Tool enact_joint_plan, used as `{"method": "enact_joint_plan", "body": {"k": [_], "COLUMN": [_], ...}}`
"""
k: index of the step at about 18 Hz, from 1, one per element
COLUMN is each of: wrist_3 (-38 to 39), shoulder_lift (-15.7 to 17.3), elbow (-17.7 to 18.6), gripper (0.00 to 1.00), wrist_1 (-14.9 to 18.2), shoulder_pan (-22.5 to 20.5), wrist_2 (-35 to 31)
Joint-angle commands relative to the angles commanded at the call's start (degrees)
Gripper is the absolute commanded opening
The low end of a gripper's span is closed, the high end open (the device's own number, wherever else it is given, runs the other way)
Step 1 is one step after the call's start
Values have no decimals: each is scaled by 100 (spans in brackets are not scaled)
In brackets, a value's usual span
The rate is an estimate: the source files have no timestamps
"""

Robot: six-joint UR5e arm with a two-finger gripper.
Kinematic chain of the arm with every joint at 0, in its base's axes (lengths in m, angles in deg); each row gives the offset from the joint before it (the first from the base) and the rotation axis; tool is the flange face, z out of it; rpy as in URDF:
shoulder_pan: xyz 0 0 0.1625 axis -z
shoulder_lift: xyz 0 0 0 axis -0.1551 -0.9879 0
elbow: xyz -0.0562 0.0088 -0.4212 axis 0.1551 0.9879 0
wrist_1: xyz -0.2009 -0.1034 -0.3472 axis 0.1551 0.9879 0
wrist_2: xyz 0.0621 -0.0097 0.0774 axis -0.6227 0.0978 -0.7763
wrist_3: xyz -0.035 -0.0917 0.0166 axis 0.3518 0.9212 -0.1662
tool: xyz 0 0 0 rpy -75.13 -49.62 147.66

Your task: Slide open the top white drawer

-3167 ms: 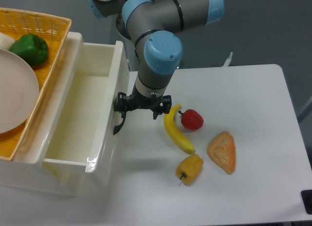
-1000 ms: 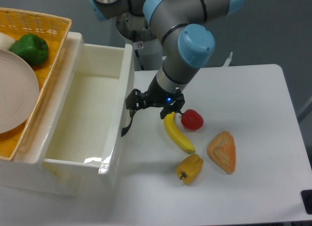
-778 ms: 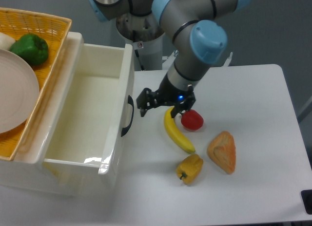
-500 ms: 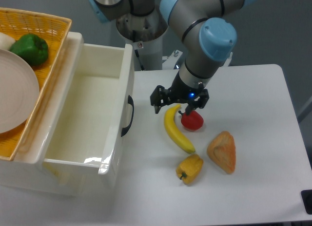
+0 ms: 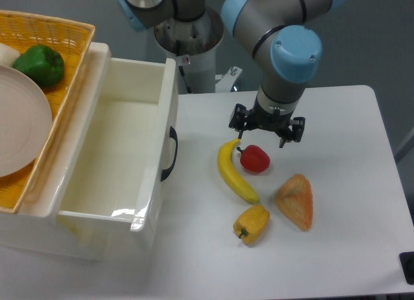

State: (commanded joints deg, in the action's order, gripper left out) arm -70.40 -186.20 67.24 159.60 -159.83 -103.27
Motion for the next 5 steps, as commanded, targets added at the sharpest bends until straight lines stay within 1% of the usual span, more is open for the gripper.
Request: {"method": "enact_joint_plan", "body": {"k": [2, 5], "wrist_3": [-449, -539], "shoulder_lift": [0, 9], "elbow": [26, 44], "gripper": [100, 100], "wrist_1": [-9, -18], "shoulder_pan": [-18, -44], "wrist_2": [-157, -246]}}
